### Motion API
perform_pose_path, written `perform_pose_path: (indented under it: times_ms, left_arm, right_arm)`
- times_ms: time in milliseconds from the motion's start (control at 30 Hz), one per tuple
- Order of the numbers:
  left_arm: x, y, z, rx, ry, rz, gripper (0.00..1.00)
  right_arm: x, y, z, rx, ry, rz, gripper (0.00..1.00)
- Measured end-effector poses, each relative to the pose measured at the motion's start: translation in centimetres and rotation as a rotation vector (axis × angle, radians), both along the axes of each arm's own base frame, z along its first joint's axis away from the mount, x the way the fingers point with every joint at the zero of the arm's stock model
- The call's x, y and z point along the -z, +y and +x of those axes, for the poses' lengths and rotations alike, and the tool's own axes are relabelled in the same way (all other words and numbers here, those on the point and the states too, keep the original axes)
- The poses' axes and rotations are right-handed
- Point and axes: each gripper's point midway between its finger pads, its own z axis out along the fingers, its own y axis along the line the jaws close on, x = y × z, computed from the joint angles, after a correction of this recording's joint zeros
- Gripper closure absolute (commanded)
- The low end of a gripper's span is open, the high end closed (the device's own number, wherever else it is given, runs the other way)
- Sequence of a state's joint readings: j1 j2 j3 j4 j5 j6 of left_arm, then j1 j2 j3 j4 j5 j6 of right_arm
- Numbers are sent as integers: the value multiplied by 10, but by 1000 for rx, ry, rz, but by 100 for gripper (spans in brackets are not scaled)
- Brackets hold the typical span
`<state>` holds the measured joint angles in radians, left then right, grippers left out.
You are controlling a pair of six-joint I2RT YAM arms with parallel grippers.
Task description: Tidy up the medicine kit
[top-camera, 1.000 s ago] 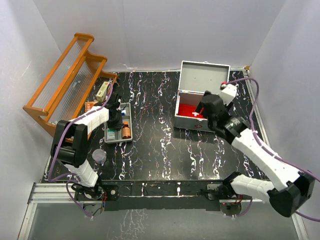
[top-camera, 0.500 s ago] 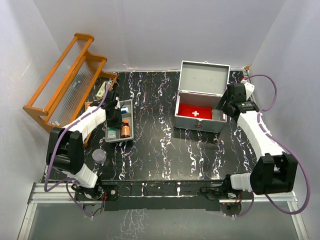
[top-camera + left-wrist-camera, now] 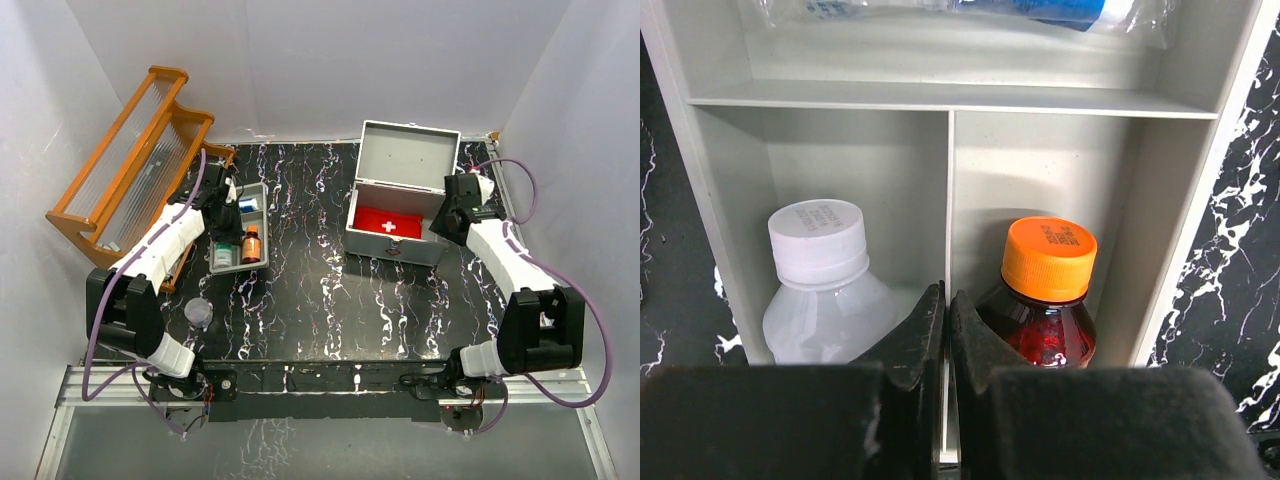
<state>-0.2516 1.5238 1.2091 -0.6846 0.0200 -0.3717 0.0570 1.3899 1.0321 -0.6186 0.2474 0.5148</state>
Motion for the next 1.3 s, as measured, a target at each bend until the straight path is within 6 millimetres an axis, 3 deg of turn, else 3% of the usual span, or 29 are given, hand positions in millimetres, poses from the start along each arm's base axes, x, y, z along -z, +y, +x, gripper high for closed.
perform_pose_path:
  times_ms: [133, 533, 967, 1167, 1300]
  left_arm:
    - [-9, 0, -2, -11, 10, 0, 100]
    - [-16, 2, -3, -36, 21, 1, 100]
    - [-27, -1, 0, -53, 11, -16, 100]
    - [-42, -4, 6, -66, -14, -33, 100]
    - [-47, -5, 6, -76, -13, -45, 100]
  right_arm:
    - [6, 23, -7, -15, -11, -3, 68]
    - [9, 156, -51, -90, -66, 170, 67]
    - [5, 286, -85, -110, -89, 313, 55]
    - [3, 313, -91, -138, -90, 339, 49]
    - [-5, 318, -94, -159, -102, 354, 48]
